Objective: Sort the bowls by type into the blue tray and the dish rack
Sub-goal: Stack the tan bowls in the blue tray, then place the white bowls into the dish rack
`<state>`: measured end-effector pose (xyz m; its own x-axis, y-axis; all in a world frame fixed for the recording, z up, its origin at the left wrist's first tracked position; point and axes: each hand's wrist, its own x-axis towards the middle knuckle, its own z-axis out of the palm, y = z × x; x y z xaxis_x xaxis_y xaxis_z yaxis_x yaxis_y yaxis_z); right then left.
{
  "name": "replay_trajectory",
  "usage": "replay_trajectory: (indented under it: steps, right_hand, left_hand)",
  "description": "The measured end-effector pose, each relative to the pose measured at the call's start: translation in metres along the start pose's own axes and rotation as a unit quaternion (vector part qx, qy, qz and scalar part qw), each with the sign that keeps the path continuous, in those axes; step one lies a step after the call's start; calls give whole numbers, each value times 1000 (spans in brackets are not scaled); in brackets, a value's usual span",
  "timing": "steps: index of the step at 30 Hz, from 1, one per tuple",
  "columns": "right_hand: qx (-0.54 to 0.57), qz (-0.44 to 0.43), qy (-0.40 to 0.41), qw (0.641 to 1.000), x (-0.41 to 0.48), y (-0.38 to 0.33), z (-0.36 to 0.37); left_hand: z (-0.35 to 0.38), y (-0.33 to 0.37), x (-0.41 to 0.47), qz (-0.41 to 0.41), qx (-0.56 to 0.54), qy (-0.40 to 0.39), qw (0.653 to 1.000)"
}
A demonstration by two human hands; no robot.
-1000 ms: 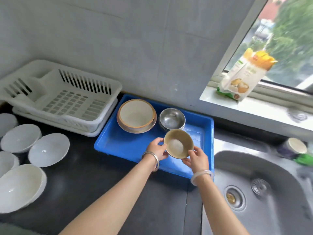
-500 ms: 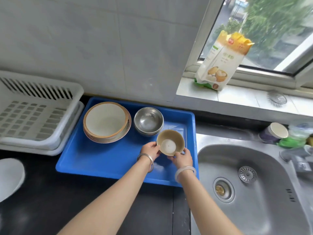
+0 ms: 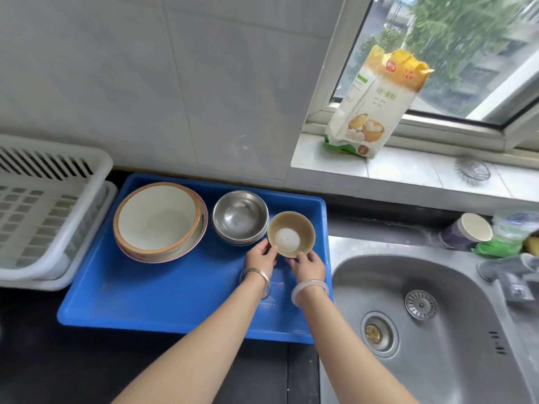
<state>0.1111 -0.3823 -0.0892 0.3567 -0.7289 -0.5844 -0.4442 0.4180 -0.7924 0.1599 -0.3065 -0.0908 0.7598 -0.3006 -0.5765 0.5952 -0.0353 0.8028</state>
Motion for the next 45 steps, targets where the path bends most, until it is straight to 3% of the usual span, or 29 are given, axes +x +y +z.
replay_trajectory:
  steps: [8,12,19,26,32,36,41,45]
  right_hand:
    - [33,-24,-15,999,17,-6,6]
    - [112,8,-32,993,18,-9,8]
    - [112,34,-67,991,9,-16,2]
    - [40,50,-87,994,-15,-24,-15]
    - [-91,-59,-120,987,-73,-22,-10]
    - [-162,-134,-187,959,-128,-11,20]
    - [-251,-182,-282,908,-194,21,89]
    - [-347,-200,-354,845,-238,54,154]
  left_hand:
    - [12,2,10,38,43,14,998]
    - [14,5,12,49,62,14,997]
    - [12,7,11,44,73,-2,996]
    - [-12,15,-16,15,128,-19,992]
    - [-67,29,-69,64,200,-3,978]
    - [-133,36,-112,99,217,55,970]
    - [-229,30,-168,116,203,184,955]
    - [-303,13,-204,135,227,328,907]
